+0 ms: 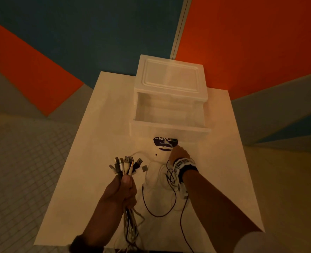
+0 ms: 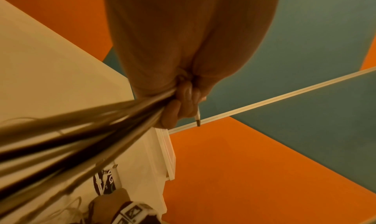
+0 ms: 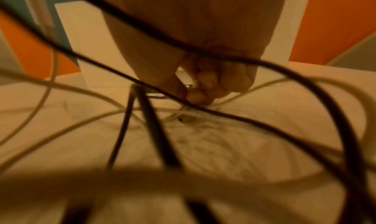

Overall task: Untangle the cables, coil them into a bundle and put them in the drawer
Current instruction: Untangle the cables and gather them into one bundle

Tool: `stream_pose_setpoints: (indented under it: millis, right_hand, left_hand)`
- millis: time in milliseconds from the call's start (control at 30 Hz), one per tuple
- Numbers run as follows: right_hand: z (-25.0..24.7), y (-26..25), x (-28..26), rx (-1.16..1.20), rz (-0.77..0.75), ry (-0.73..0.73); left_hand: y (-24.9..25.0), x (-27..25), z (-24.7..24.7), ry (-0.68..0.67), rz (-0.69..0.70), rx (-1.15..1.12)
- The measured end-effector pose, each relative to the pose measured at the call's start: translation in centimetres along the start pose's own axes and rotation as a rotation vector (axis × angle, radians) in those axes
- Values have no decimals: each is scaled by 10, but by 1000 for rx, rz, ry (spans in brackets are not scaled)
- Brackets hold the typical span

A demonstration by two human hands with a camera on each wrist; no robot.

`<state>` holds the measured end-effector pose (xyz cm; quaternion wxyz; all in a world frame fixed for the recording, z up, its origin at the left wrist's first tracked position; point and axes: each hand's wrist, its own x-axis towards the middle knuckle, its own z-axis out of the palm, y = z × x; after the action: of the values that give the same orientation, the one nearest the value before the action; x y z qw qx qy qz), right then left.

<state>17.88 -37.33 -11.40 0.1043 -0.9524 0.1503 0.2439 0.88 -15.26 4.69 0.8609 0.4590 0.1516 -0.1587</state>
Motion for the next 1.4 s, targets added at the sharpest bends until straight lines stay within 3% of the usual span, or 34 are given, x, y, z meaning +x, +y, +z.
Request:
stream_pose_setpoints:
  millis: [133, 300, 367, 433, 600, 733, 833, 900, 1000, 1100, 1200, 1400]
  right_hand:
    - [-10, 4, -13, 57, -57, -9]
    - [-59, 10, -71, 829, -223, 121]
    - [-87, 7, -110, 1071, -316, 69]
    - [-108, 0, -150, 1154, -448, -2]
    - [-100, -16, -228, 929, -665, 33]
    - [-77, -23, -246, 937, -730, 45]
    - [-73, -20, -244, 937, -772, -76]
    - [-64, -12, -237, 825, -774, -178]
    - [-36, 15, -207, 539, -749, -185]
    - [-7, 47, -170, 338, -572, -210]
    - [-1, 59, -154, 398, -458, -163]
    - [-54, 18, -173, 706, -560, 97]
  left_hand:
    - [1, 1, -4, -19, 9, 1]
    - [5, 5, -10, 10, 32, 67]
    - [8, 6, -4, 1, 53, 104]
    - [12, 7, 6, 12, 70, 135]
    - [17, 5, 33, 4, 122, 263]
    - [20, -3, 40, -17, 147, 344]
    - [24, -5, 36, 0, 184, 397]
    - [30, -3, 29, 86, 245, 389]
    - [51, -1, 14, 197, 343, 203]
    - [79, -10, 3, 183, 434, 83]
    - [90, -16, 1, 169, 469, 112]
    - [62, -4, 9, 194, 425, 616]
